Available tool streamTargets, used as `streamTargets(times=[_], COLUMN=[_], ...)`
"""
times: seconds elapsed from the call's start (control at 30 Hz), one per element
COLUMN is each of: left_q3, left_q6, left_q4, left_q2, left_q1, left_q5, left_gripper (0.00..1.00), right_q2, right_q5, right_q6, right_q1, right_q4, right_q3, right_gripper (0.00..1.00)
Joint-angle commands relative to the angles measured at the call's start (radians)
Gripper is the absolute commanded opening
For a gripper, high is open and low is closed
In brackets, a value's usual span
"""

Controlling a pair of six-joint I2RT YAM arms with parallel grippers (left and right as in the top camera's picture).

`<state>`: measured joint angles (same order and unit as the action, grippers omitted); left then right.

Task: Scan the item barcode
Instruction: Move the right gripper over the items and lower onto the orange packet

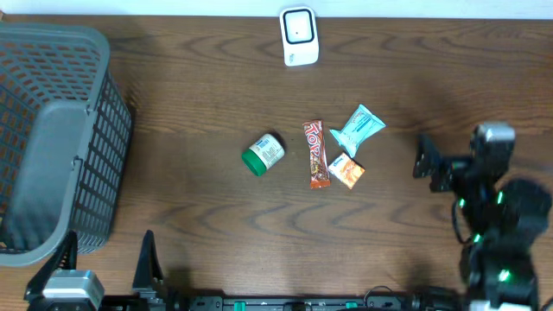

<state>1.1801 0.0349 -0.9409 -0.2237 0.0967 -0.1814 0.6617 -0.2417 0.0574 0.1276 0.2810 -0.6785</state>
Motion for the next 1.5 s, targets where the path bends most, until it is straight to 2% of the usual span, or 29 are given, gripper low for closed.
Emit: streamTargets(times=[0.0, 0.17, 0.33, 0.47, 0.67, 0.83, 0.9, 1.1, 1.23, 1.33, 1.47], left_q3=[-0.003, -0.003, -0.003, -0.003, -0.003, -0.003, -0.003, -0.003, -0.003, -0.003, -0.003], left_q6=[0.016, 0.016, 0.016, 0.016, 0.016, 0.016, 0.016, 0.016, 0.016, 0.016, 0.016], left_q4=[-0.025, -0.094, -0.106, -0.106, -0.106, -0.106, -0.106, -0.106, -0.106, -0.106, -0.106], left_q2=[0.004, 0.004, 0.004, 0.004, 0.004, 0.004, 0.004, 0.004, 0.004, 0.004, 0.004], left_q1=[0.004, 0.004, 0.004, 0.004, 0.004, 0.004, 0.004, 0.004, 0.004, 0.004, 0.004], left_q5=[-0.01, -0.01, -0.011, -0.01, -0.01, -0.01, -0.01, -0.01, -0.01, -0.01, -0.01], left_gripper=[0.98, 0.98, 0.98, 0.98, 0.98, 0.98, 0.98, 0.98, 0.98, 0.98, 0.98], right_q2=[0.19, 0.398, 0.494, 0.546, 0.62, 0.705, 0.745, 0.832, 0.857, 0.877, 0.949], right_q5=[-0.048, -0.081, -0.256, -0.269, 0.031, 0.16, 0.172, 0.164, 0.157, 0.13, 0.104], right_q6=[-0.01, -0.01, -0.01, -0.002, 0.296, 0.608, 0.646, 0.644, 0.653, 0.775, 0.795], right_q1=[-0.024, -0.039, -0.039, -0.046, -0.142, -0.262, -0.312, -0.43, -0.444, -0.443, -0.444], right_q4=[0.195, 0.544, 0.628, 0.608, 0.73, 0.849, 0.853, 0.79, 0.716, 0.71, 0.716], right_q3=[-0.237, -0.517, -0.569, -0.564, -0.565, -0.565, -0.565, -0.565, -0.565, -0.565, -0.566], right_gripper=[0.99, 0.99, 0.99, 0.99, 0.99, 0.99, 0.99, 0.99, 0.99, 0.99, 0.99])
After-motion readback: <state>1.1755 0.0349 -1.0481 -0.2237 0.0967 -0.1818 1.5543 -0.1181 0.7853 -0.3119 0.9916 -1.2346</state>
